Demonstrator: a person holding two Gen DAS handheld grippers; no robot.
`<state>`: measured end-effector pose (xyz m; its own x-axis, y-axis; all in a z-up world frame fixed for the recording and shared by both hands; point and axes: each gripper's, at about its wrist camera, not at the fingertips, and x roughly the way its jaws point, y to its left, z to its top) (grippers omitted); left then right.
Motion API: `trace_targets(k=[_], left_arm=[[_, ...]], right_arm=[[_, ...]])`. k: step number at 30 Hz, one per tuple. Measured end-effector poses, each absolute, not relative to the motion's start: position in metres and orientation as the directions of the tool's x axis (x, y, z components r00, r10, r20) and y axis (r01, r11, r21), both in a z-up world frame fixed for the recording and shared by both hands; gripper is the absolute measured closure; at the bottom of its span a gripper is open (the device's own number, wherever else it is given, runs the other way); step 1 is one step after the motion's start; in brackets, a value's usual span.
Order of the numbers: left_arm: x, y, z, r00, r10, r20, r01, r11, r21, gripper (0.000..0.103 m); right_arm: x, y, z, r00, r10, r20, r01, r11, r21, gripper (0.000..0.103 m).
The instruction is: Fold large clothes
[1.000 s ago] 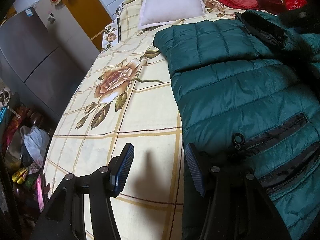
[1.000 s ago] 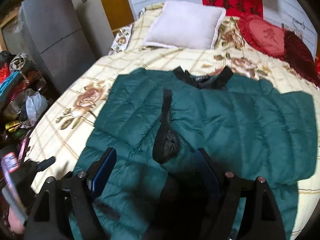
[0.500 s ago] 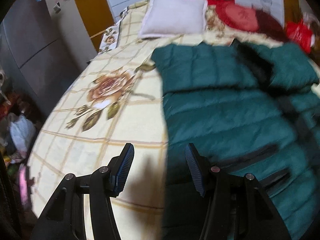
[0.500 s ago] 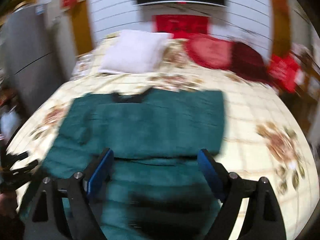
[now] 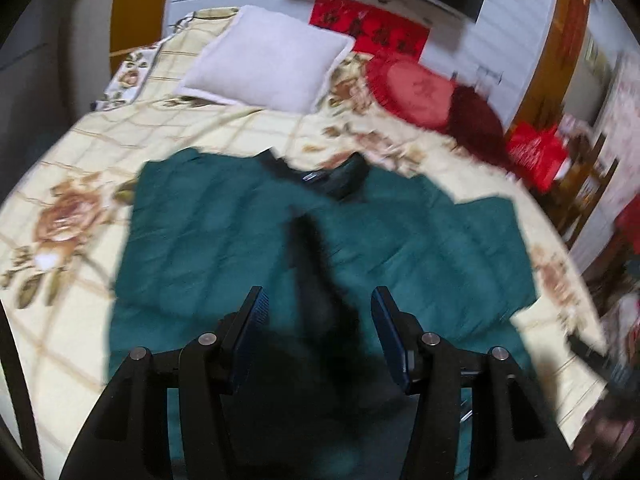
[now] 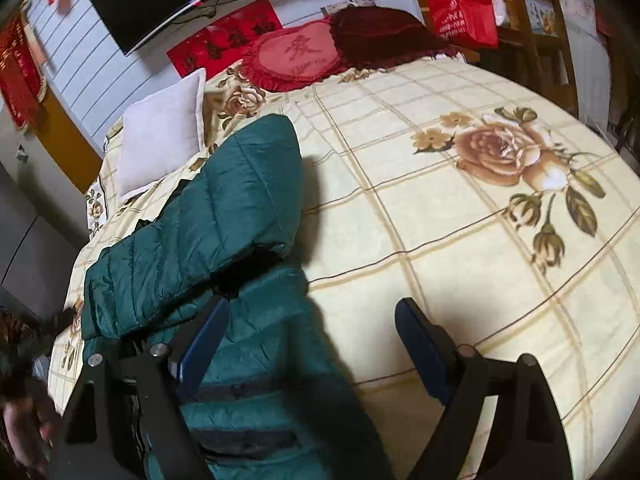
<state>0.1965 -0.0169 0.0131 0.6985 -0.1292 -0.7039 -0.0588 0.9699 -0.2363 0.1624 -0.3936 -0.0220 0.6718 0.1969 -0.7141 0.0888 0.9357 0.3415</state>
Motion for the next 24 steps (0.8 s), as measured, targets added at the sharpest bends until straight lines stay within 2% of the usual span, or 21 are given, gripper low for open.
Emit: trace_targets(k=[3, 4, 5, 6, 12, 15, 19, 21, 24], left_arm=[[0.219, -0.032, -0.003, 0.644, -0.131, -0.754, -0.074, 0.97, -0.232, 0.069], [0.225, -0.035, -0.011, 0.617, -0.141, -0.774, -0.076, 0.969, -0.237, 0.089], [0.23, -0.036, -0.017, 0.597, -0.158, -0.786, -0.076, 0.965, -0.251, 0.101], [0.232, -0.035, -0.02, 0.588, -0.173, -0.79, -0.076, 0.961, -0.267, 0.103], [0.214, -0.027, 0.0, 0.656, -0.158, -0.738, -0.077, 0.959, -0.274, 0.103], [0.193, -0.001, 0.027, 0.71, -0.149, -0.689, -0.073, 0.957, -0.282, 0.103], [0.175, 0.047, 0.05, 0.756, -0.078, -0.65, -0.124, 0.958, -0.258, 0.103], [0.171, 0.068, 0.05, 0.754, -0.053, -0.655, -0.155, 0.954, -0.256, 0.103], [0.171, 0.092, 0.023, 0.702, -0.051, -0.71, -0.197, 0.945, -0.262, 0.103]], right_arm=[[0.158, -0.395, -0.022, 0.668, 0.201, -0.717, 0.068, 0.942, 0.328, 0.014], [0.156, -0.395, -0.022, 0.666, 0.204, -0.717, 0.067, 0.942, 0.329, 0.014], [0.156, -0.397, -0.022, 0.665, 0.207, -0.717, 0.067, 0.94, 0.333, 0.014], [0.156, -0.397, -0.022, 0.665, 0.208, -0.717, 0.069, 0.939, 0.337, 0.014], [0.156, -0.401, -0.017, 0.683, 0.198, -0.703, 0.087, 0.933, 0.348, 0.014], [0.156, -0.399, -0.017, 0.684, 0.199, -0.702, 0.081, 0.935, 0.344, 0.014], [0.155, -0.398, -0.017, 0.687, 0.194, -0.701, 0.087, 0.935, 0.344, 0.014], [0.155, -0.397, -0.018, 0.689, 0.189, -0.7, 0.092, 0.935, 0.343, 0.014], [0.157, -0.391, -0.017, 0.692, 0.177, -0.7, 0.09, 0.94, 0.328, 0.014]])
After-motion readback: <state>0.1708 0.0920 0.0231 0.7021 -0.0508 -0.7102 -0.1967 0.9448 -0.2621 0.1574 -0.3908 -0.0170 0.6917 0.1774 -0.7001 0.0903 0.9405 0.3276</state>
